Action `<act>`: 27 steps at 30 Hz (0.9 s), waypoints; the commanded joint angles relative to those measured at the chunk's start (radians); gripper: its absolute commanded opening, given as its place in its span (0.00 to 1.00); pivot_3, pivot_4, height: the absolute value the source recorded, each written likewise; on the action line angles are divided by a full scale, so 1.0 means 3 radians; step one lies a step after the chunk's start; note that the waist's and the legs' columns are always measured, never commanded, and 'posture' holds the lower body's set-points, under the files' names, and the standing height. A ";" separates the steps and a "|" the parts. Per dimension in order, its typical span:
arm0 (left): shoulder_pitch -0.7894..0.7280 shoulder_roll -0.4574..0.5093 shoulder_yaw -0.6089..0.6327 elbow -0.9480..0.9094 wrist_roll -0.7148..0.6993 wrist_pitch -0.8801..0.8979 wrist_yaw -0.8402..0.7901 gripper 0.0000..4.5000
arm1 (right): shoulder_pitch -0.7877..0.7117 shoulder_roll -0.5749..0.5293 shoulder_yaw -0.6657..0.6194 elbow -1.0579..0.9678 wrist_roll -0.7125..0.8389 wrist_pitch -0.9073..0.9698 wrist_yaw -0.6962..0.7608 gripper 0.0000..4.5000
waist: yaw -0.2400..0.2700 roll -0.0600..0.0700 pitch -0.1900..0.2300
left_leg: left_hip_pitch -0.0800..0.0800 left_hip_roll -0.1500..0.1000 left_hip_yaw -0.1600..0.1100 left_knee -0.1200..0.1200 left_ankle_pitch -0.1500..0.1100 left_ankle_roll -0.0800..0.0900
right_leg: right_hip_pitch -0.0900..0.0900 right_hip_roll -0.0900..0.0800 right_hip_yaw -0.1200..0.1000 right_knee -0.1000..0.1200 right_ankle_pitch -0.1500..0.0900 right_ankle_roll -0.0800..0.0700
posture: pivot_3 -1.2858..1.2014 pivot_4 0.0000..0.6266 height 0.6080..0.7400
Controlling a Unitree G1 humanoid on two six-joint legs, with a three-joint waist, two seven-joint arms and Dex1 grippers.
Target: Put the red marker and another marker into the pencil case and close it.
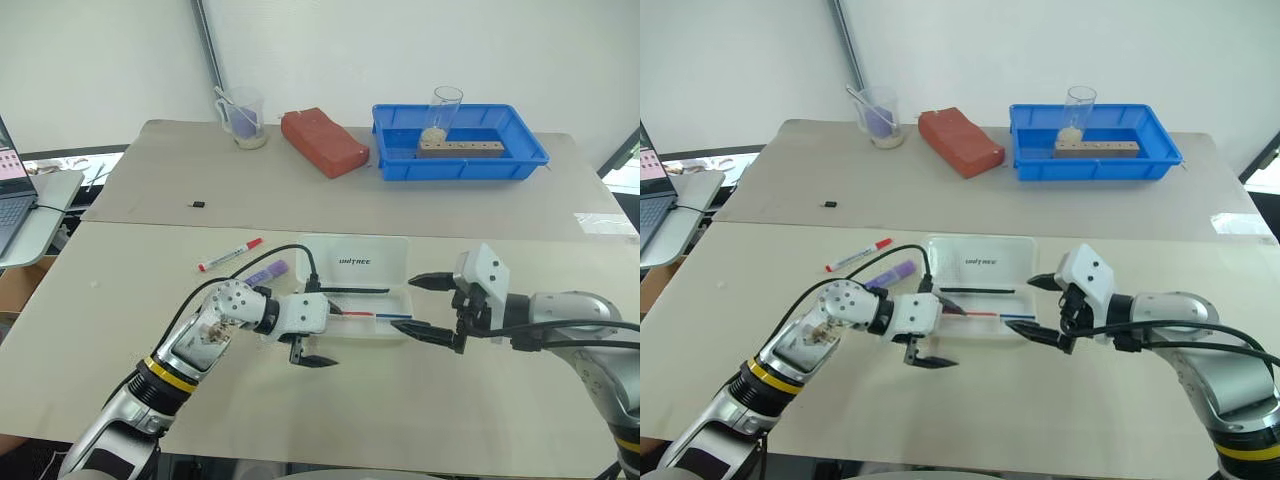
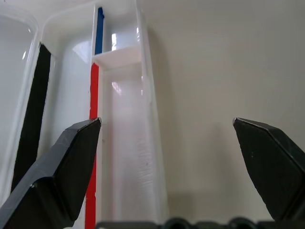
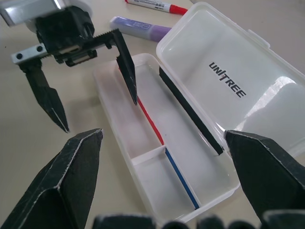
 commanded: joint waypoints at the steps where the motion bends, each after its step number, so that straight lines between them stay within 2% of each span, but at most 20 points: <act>1: -0.0066 0.0119 0.0171 -0.0365 -0.0236 0.0217 -0.0099 0.99 | -0.0141 -0.0044 0.0012 0.0067 -0.0058 -0.0107 0.0063 1.00 | -0.0004 0.0000 0.0000 | 0.0000 0.0000 0.0000 0.0000 0.0000 0.0000 | 0.0000 0.0000 0.0000 0.0000 0.0000 0.0000 | 0.52 0.24 1.00; 6: -0.0157 0.0288 0.0320 -0.0714 -0.0441 0.0534 -0.0122 0.99 | -0.0341 -0.0033 0.0004 0.0218 -0.0020 -0.0086 0.0159 1.00 | -0.0003 0.0001 0.0000 | 0.0001 0.0000 0.0001 0.0000 0.0000 0.0000 | 0.0000 0.0001 0.0000 0.0000 0.0000 0.0000 | 0.52 0.24 1.00; 9: -0.0257 0.0368 0.0542 -0.0847 -0.0648 0.0852 -0.0061 0.99 | -0.0489 -0.0041 -0.0042 0.0229 0.0074 -0.0014 0.0214 1.00 | 0.0001 0.0001 0.0001 | 0.0001 0.0001 0.0000 0.0000 0.0000 0.0000 | 0.0000 0.0001 0.0000 0.0000 -0.0001 0.0001 | 0.52 0.24 1.00; 11: -0.0346 0.0370 0.0701 -0.0859 -0.0772 0.1073 0.0048 0.99 | -0.0554 -0.0047 -0.0058 0.0204 0.0133 0.0033 0.0241 1.00 | 0.0000 0.0001 0.0001 | 0.0001 0.0001 0.0000 0.0000 0.0000 0.0000 | 0.0000 0.0001 -0.0001 0.0001 -0.0001 0.0001 | 0.52 0.24 1.00; 14: -0.0514 0.0260 0.1110 -0.0463 -0.0818 0.1305 0.0487 0.99 | -0.0740 0.0034 0.0027 0.0049 0.0284 0.0159 0.0208 1.00 | 0.0000 0.0000 0.0001 | 0.0001 0.0000 -0.0001 0.0001 0.0000 0.0000 | 0.0001 0.0001 -0.0002 0.0001 -0.0006 0.0011 | 0.52 0.24 1.00; 19: -0.0339 0.0309 0.1428 0.0144 -0.0531 0.0904 0.0998 0.99 | -0.1076 0.0231 0.0199 -0.0069 0.0369 0.0309 0.0031 1.00 | -0.0030 0.0008 -0.0003 | 0.0008 0.0003 -0.0003 -0.0002 -0.0003 0.0006 | 0.0001 0.0006 0.0002 0.0002 -0.0010 0.0016 | 0.52 0.24 1.00; 21: -0.0252 0.0356 0.1486 0.0295 -0.0466 0.0744 0.1072 0.99 | -0.1167 0.0288 0.0245 -0.0080 0.0375 0.0336 -0.0010 1.00 | -0.0022 0.0011 -0.0005 | 0.0008 0.0004 -0.0002 -0.0003 -0.0003 0.0006 | -0.0001 0.0006 0.0003 0.0002 -0.0001 -0.0001 | 0.52 0.24 1.00; 27: -0.0001 0.0432 0.1627 0.0742 -0.0378 0.0356 0.1201 0.99 | -0.1429 0.0436 0.0376 -0.0040 0.0374 0.0337 -0.0050 1.00 | 0.0011 0.0004 -0.0001 | 0.0007 0.0004 0.0004 -0.0003 -0.0004 0.0005 | -0.0003 -0.0004 -0.0001 0.0003 0.0001 -0.0004 | 0.52 0.24 1.00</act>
